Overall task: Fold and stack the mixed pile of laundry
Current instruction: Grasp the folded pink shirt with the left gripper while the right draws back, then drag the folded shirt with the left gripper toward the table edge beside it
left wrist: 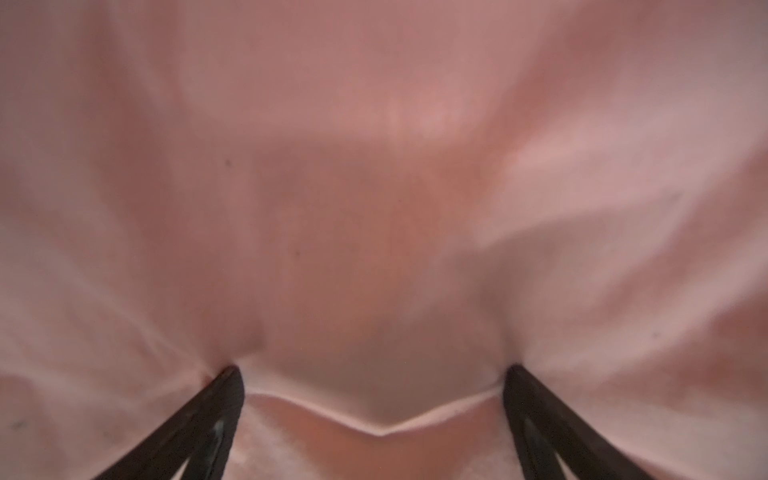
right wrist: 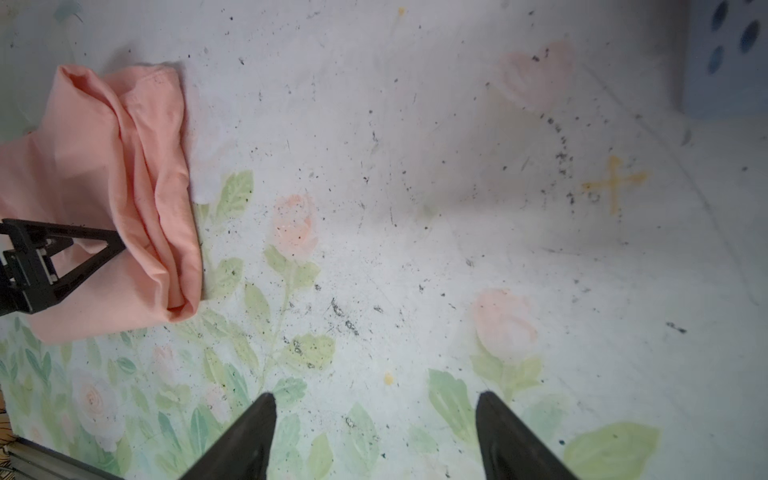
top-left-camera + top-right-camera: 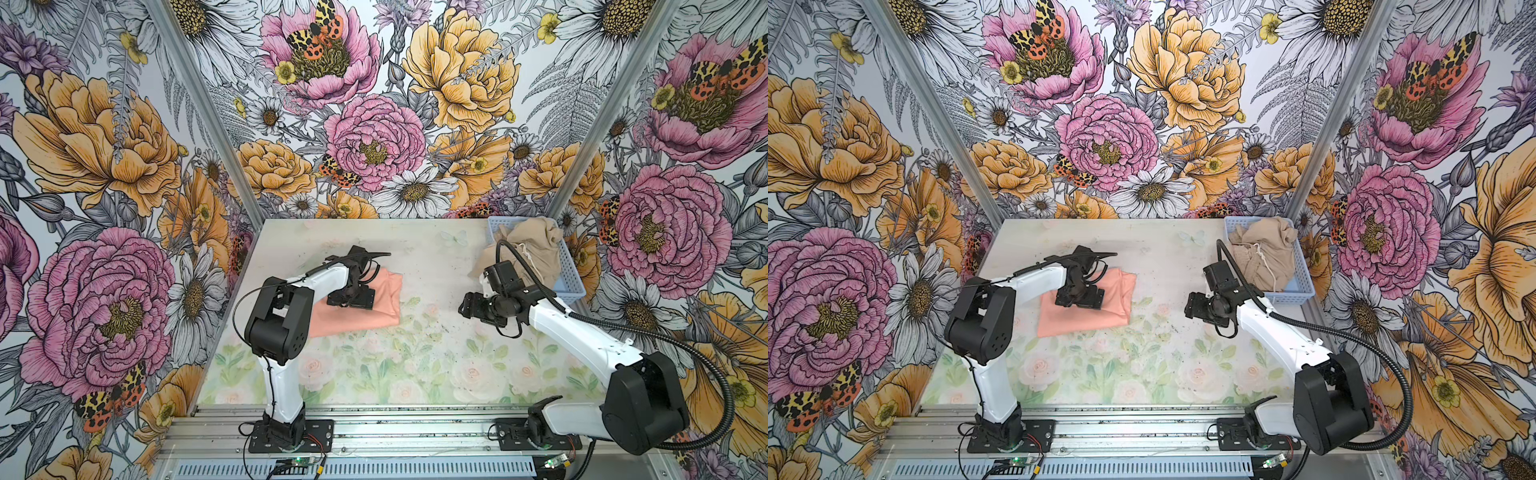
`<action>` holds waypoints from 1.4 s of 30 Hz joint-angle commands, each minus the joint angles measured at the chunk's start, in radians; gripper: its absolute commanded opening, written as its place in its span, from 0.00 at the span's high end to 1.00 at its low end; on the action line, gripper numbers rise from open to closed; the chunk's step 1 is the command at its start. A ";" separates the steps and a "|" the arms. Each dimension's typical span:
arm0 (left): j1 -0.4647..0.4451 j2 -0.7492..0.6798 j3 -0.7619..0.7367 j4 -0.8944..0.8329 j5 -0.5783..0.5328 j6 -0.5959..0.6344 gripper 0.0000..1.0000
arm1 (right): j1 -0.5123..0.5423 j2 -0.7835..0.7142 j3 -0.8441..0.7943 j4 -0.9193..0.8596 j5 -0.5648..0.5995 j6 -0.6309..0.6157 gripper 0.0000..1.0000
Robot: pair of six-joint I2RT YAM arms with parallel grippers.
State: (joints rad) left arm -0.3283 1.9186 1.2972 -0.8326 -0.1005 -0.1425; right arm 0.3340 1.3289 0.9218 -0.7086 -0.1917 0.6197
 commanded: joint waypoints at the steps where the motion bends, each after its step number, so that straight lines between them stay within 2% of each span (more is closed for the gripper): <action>1: 0.085 0.038 -0.042 -0.111 -0.146 0.148 0.01 | -0.004 -0.013 0.043 -0.010 -0.020 0.010 0.22; 11: 0.306 -0.005 -0.086 -0.120 -0.265 0.267 0.01 | -0.006 0.066 0.139 -0.041 -0.075 -0.032 0.22; 16: 0.449 -0.011 -0.050 -0.115 -0.185 0.311 0.01 | -0.007 0.109 0.207 -0.076 -0.096 -0.063 0.22; 21: 0.527 0.030 -0.029 -0.112 -0.147 0.328 0.01 | -0.009 0.125 0.229 -0.083 -0.106 -0.071 0.22; 26: 0.525 0.036 -0.013 -0.118 -0.138 0.322 0.01 | -0.010 0.128 0.212 -0.080 -0.106 -0.075 0.22; 31: 0.498 -0.015 -0.022 -0.118 -0.117 0.310 0.01 | -0.015 0.119 0.199 -0.077 -0.093 -0.077 0.22; 35: 0.454 -0.088 -0.032 -0.117 -0.116 0.290 0.01 | -0.034 0.099 0.199 -0.077 -0.085 -0.079 0.22; 42: 0.378 -0.291 -0.033 -0.113 0.004 0.203 0.01 | -0.150 0.093 0.251 -0.078 -0.058 -0.103 0.19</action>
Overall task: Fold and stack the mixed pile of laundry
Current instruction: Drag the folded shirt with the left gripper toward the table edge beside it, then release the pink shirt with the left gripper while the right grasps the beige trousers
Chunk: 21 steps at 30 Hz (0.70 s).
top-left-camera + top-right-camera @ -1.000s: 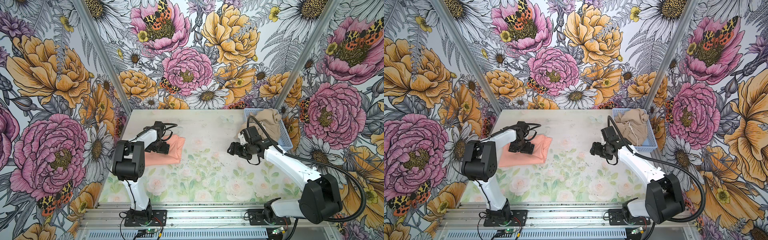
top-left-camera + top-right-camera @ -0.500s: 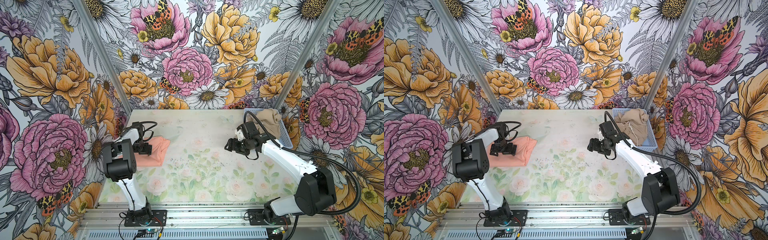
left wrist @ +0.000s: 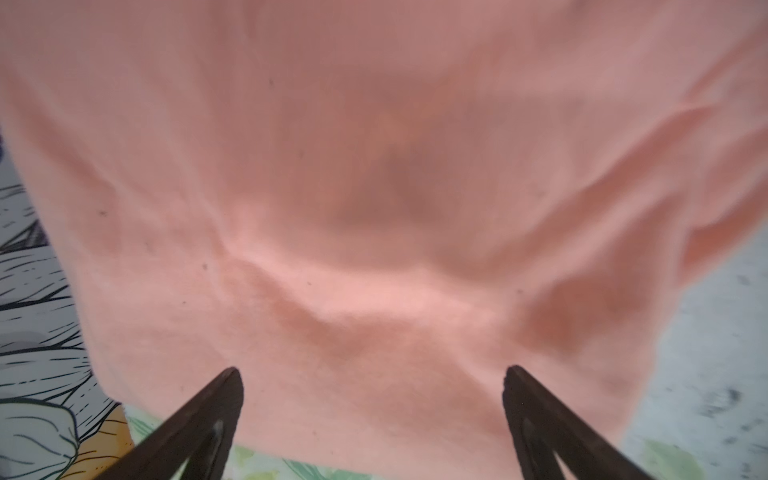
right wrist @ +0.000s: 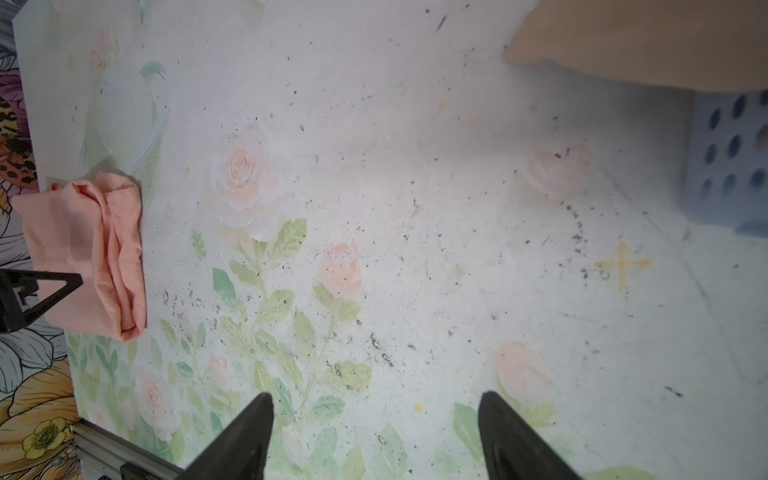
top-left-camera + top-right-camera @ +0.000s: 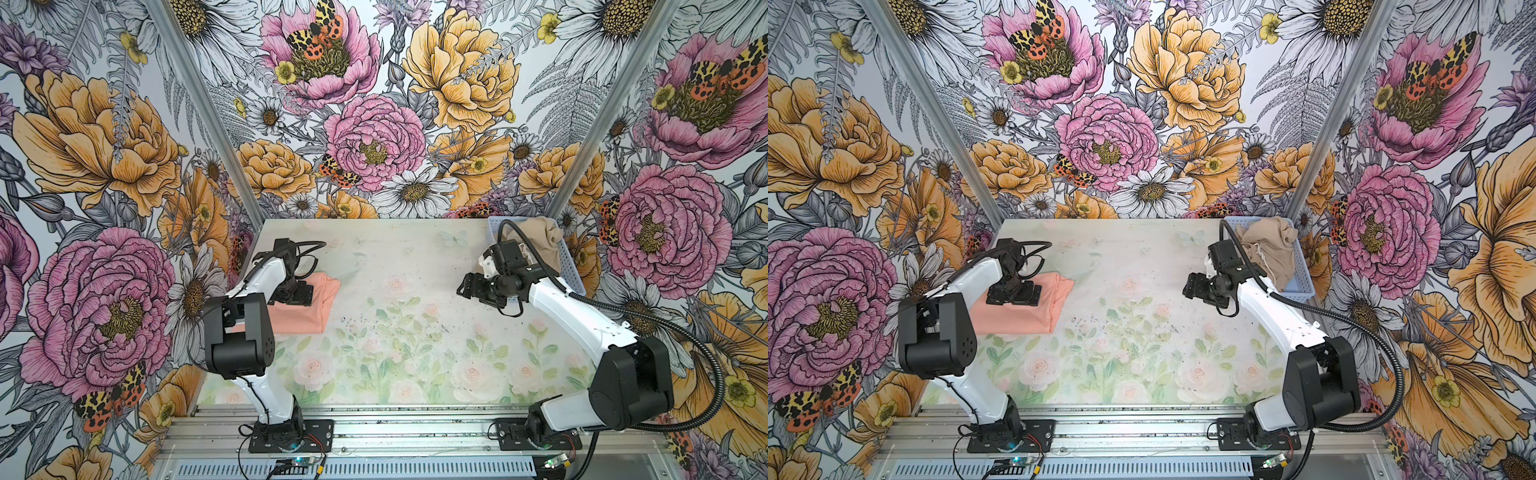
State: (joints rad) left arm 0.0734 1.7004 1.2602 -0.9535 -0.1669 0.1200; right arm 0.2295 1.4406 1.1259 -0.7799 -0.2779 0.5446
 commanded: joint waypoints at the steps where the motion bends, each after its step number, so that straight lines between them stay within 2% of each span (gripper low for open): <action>1: -0.038 -0.092 0.003 0.011 0.085 -0.076 0.01 | -0.070 -0.009 0.058 -0.007 0.031 -0.036 0.19; 5: -0.139 -0.163 -0.017 0.041 0.121 -0.151 0.01 | -0.178 0.040 0.119 -0.008 0.067 -0.067 0.17; 10: -0.269 -0.210 -0.059 0.112 0.178 -0.254 0.01 | -0.292 0.118 0.229 -0.005 0.212 -0.106 0.11; 13: -0.347 -0.216 -0.086 0.172 0.214 -0.314 0.01 | -0.349 0.222 0.318 0.004 0.278 -0.130 0.09; 18: -0.449 -0.166 -0.090 0.214 0.225 -0.354 0.01 | -0.396 0.442 0.513 0.015 0.309 -0.158 0.10; 21: -0.478 -0.146 -0.083 0.214 0.225 -0.358 0.01 | -0.399 0.559 0.609 0.013 0.334 -0.172 0.17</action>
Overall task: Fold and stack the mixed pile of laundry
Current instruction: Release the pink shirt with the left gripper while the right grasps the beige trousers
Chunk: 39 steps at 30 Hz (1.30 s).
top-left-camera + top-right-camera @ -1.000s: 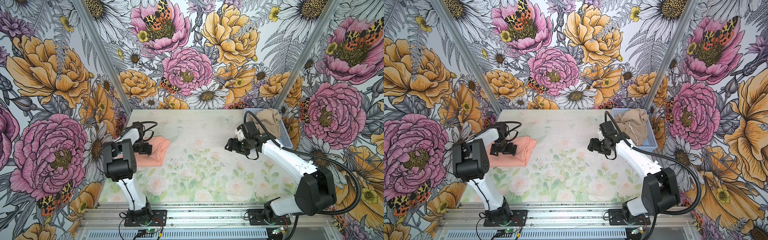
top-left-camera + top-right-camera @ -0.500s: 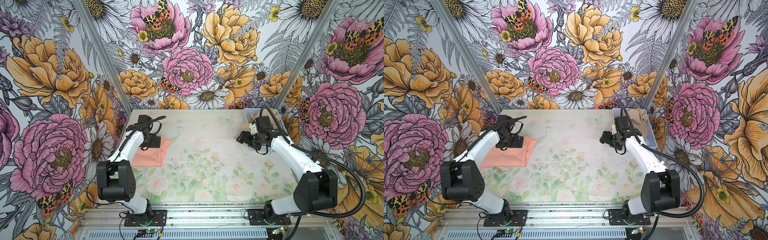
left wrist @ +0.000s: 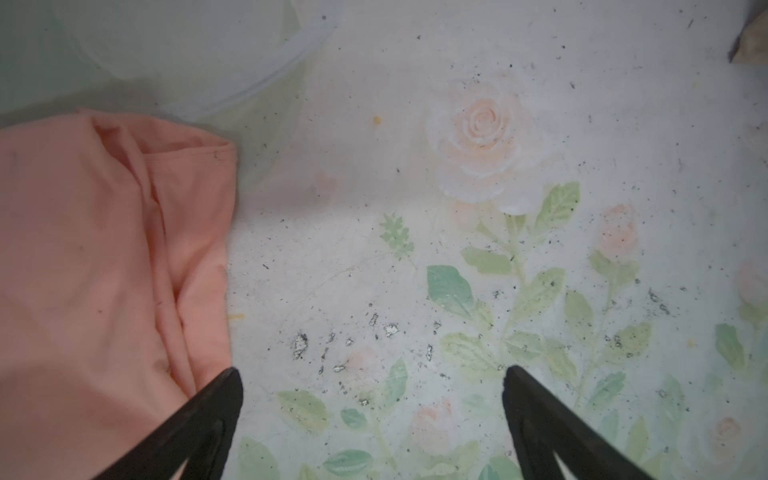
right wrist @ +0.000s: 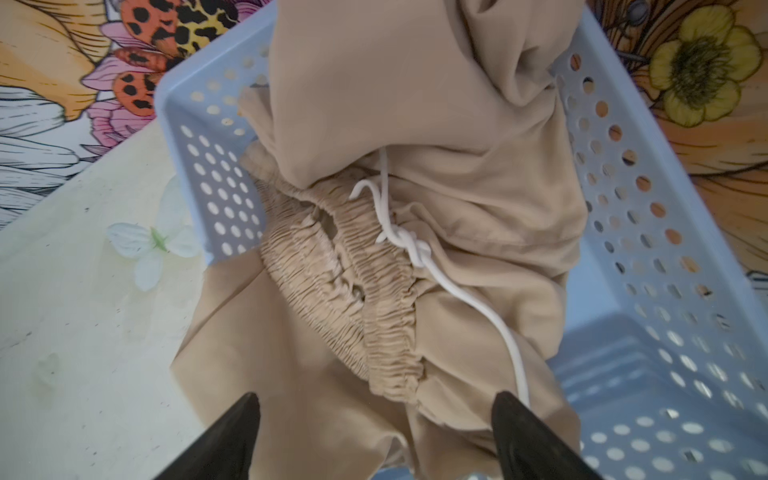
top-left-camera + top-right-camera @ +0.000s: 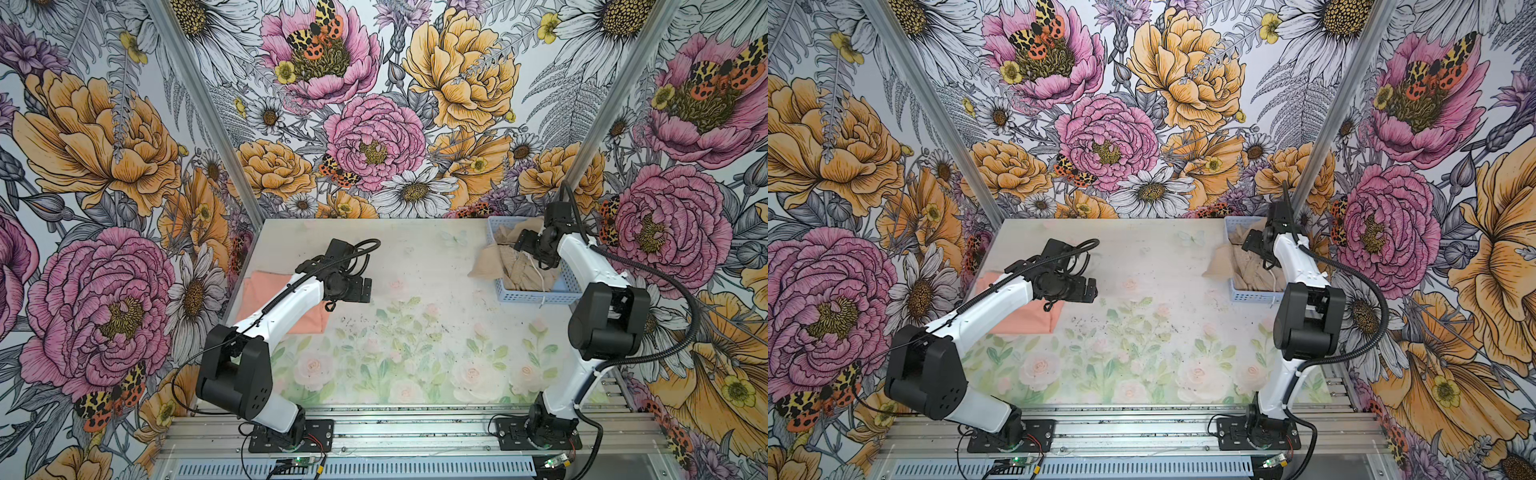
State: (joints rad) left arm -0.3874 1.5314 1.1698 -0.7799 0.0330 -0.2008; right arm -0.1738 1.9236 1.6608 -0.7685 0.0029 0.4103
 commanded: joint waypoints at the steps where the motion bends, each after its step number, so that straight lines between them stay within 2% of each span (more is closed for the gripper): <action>1: -0.024 0.024 0.007 0.041 0.025 -0.038 0.01 | 0.003 0.111 0.095 0.001 0.052 -0.042 0.19; 6: -0.039 0.025 -0.003 0.041 0.023 -0.037 0.01 | 0.005 0.231 0.134 0.003 0.030 -0.042 0.30; 8: -0.039 0.027 -0.008 0.042 0.022 -0.035 0.01 | 0.005 0.257 0.134 0.003 0.025 -0.044 0.39; 14: -0.041 0.039 -0.003 0.041 0.024 -0.025 0.01 | 0.004 0.260 0.134 0.005 0.042 -0.051 0.93; 15: -0.040 0.040 0.000 0.041 0.025 -0.026 0.01 | 0.004 0.252 0.133 0.005 0.042 -0.051 1.00; 22: -0.052 0.022 0.011 0.042 0.022 -0.041 0.01 | 0.002 0.050 0.076 0.005 0.045 -0.043 1.00; 29: -0.060 -0.015 0.019 0.041 0.020 -0.052 0.01 | -0.001 -0.226 0.077 -0.010 -0.025 -0.027 1.00; 34: -0.064 -0.045 0.025 0.041 0.016 -0.063 0.01 | -0.002 -0.352 0.173 -0.047 -0.098 -0.019 1.00; 39: -0.067 -0.080 0.021 0.042 0.011 -0.069 0.01 | 0.002 -0.416 0.343 -0.095 -0.190 -0.009 1.00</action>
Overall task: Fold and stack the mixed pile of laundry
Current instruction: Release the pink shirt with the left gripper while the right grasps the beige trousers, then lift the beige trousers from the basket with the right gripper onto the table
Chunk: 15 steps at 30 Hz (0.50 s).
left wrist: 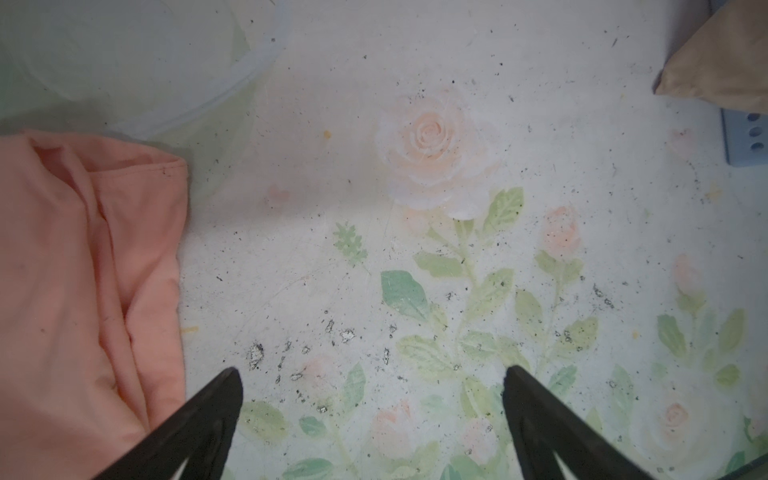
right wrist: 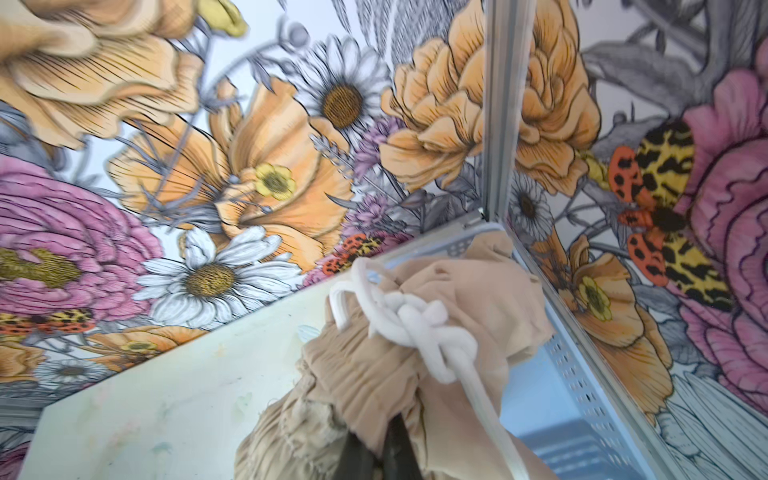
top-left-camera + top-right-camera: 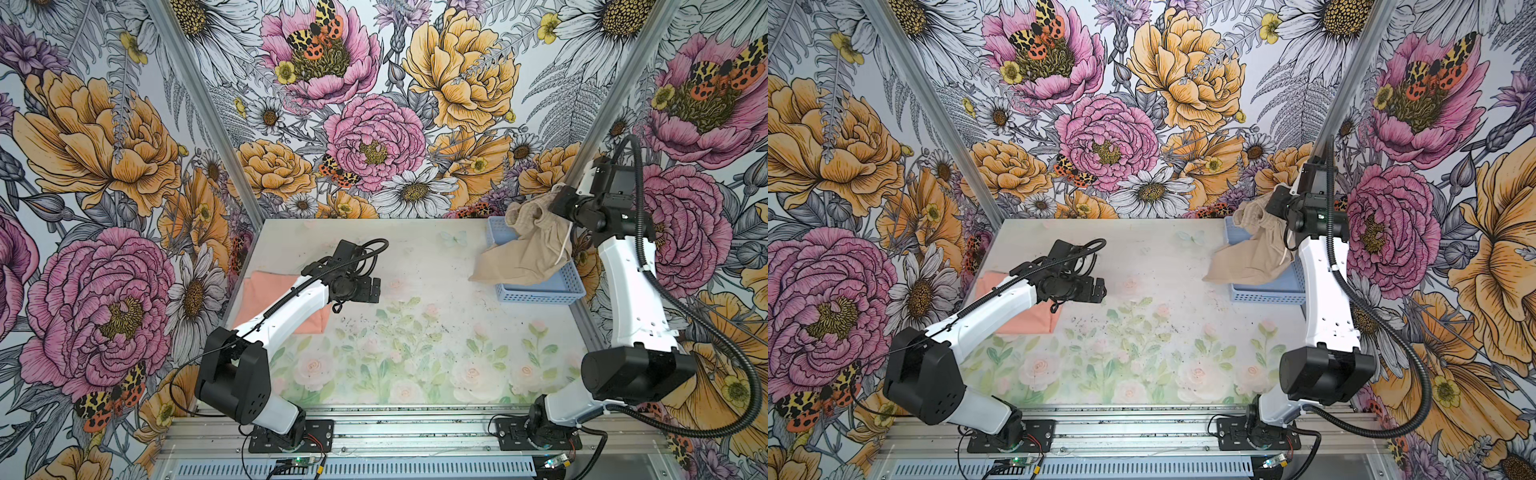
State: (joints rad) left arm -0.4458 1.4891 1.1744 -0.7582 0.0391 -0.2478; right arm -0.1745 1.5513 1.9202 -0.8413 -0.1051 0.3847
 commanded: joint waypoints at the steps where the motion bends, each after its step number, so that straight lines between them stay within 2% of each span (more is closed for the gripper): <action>1: -0.008 -0.045 0.015 0.019 0.003 -0.024 0.01 | 0.006 -0.045 0.133 -0.037 -0.107 0.023 1.00; 5: -0.008 -0.073 0.008 0.020 0.000 -0.037 0.01 | 0.036 -0.045 0.296 -0.088 -0.200 0.042 1.00; 11: -0.006 -0.107 0.006 0.019 -0.005 -0.048 0.01 | 0.101 -0.023 0.547 -0.165 -0.248 0.060 1.00; 15: -0.005 -0.127 0.010 0.019 -0.004 -0.056 0.01 | 0.154 -0.026 0.580 -0.191 -0.276 0.074 1.00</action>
State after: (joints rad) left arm -0.4477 1.3903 1.1744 -0.7578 0.0387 -0.2852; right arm -0.0498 1.5291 2.4851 -0.9993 -0.3359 0.4374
